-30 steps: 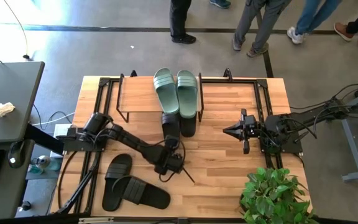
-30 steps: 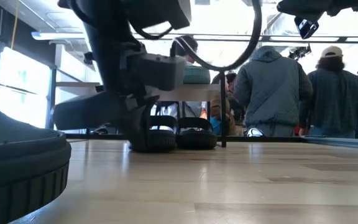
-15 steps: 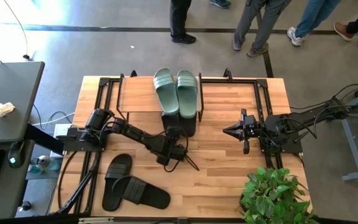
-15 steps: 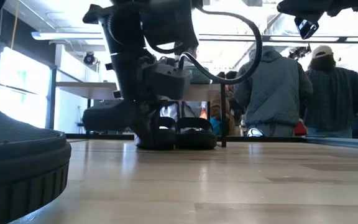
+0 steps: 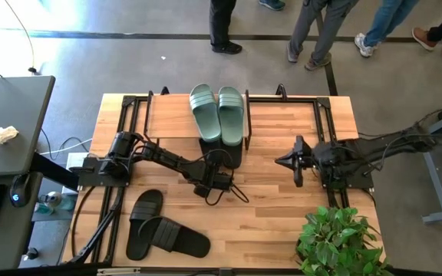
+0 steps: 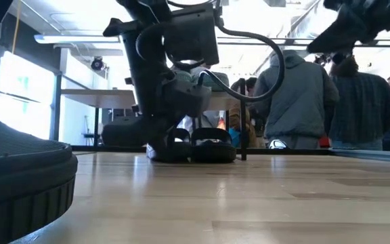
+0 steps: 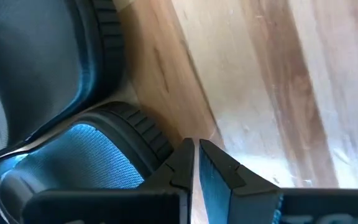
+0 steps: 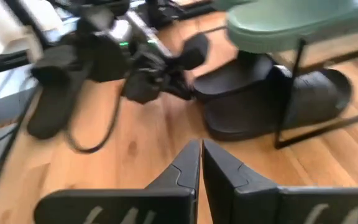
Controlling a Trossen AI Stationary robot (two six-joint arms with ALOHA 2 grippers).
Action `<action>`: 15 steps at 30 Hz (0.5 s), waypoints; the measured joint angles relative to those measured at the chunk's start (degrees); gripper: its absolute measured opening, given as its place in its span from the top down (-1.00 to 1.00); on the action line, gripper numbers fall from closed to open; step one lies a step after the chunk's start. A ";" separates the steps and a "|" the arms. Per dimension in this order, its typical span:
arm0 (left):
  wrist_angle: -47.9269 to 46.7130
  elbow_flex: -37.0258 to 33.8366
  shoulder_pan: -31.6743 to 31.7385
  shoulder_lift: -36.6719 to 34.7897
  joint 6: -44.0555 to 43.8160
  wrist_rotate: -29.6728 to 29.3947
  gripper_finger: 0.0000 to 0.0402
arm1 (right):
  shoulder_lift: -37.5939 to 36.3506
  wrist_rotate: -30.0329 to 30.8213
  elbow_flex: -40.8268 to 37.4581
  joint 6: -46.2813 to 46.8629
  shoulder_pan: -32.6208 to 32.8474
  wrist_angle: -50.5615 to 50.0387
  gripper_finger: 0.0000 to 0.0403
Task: Pick and place slides into the shelf
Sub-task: Put the black slide under the shelf, then adjust the black slides under the shelf
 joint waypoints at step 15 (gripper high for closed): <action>1.37 0.00 0.02 -0.02 1.49 -0.90 0.93 | 27.00 -10.98 -2.22 -0.50 -13.67 19.66 0.96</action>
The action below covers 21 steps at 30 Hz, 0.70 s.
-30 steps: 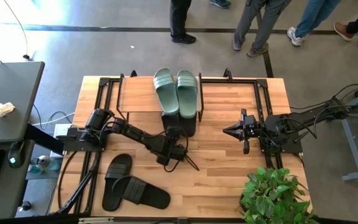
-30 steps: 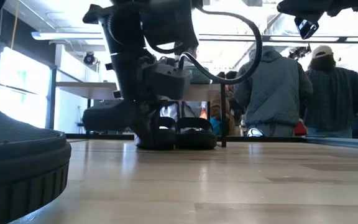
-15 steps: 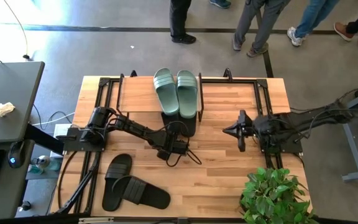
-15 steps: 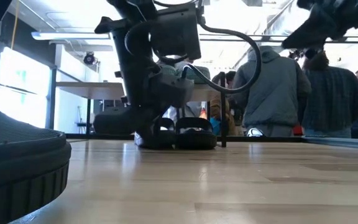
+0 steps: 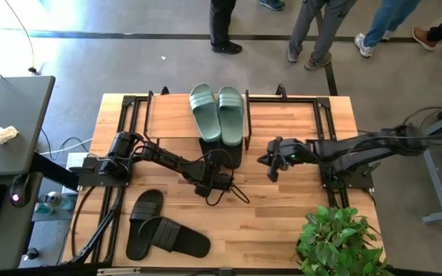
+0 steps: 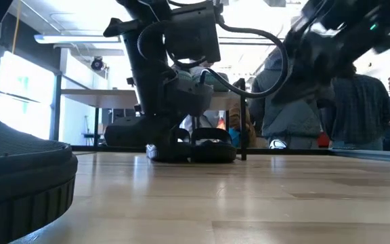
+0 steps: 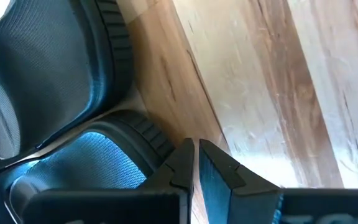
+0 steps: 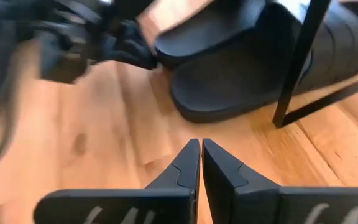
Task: Pick and place slides into the shelf
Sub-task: Adjust the black slides under the shelf
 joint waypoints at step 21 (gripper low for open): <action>0.13 0.00 -0.02 -0.09 3.08 -1.67 0.93 | 32.94 -1.41 2.12 4.09 0.94 33.12 0.96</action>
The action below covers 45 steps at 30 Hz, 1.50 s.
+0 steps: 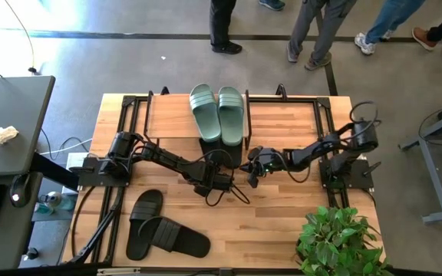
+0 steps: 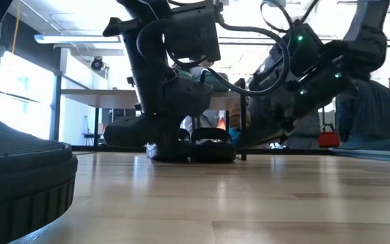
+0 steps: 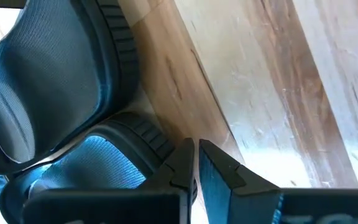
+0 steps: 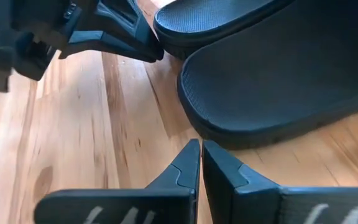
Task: Pick and place slides into the shelf
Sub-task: Adjust the black slides under the shelf
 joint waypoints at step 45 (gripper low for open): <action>-17.85 -0.02 -5.90 -1.73 -13.85 -2.09 0.97 | 6.45 6.11 5.68 2.07 -0.04 -2.18 0.96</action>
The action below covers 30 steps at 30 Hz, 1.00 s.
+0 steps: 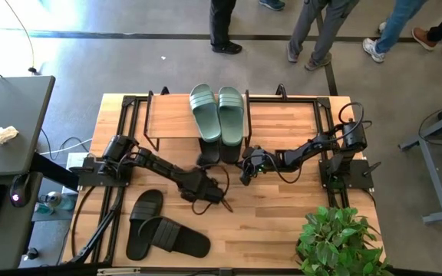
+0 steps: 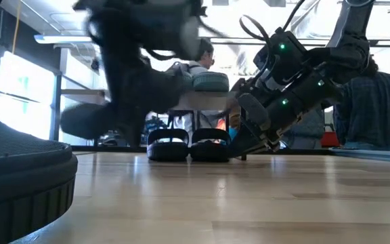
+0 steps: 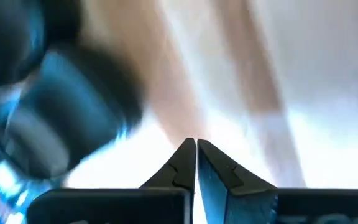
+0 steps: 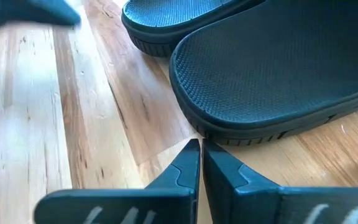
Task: Pick and place slides into the shelf
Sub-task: Adjust the black slides under the shelf
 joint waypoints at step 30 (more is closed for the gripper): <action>22.57 -29.59 -0.46 -16.52 -34.72 -10.18 1.00 | 0.00 -2.11 -0.05 -0.52 0.00 1.31 0.96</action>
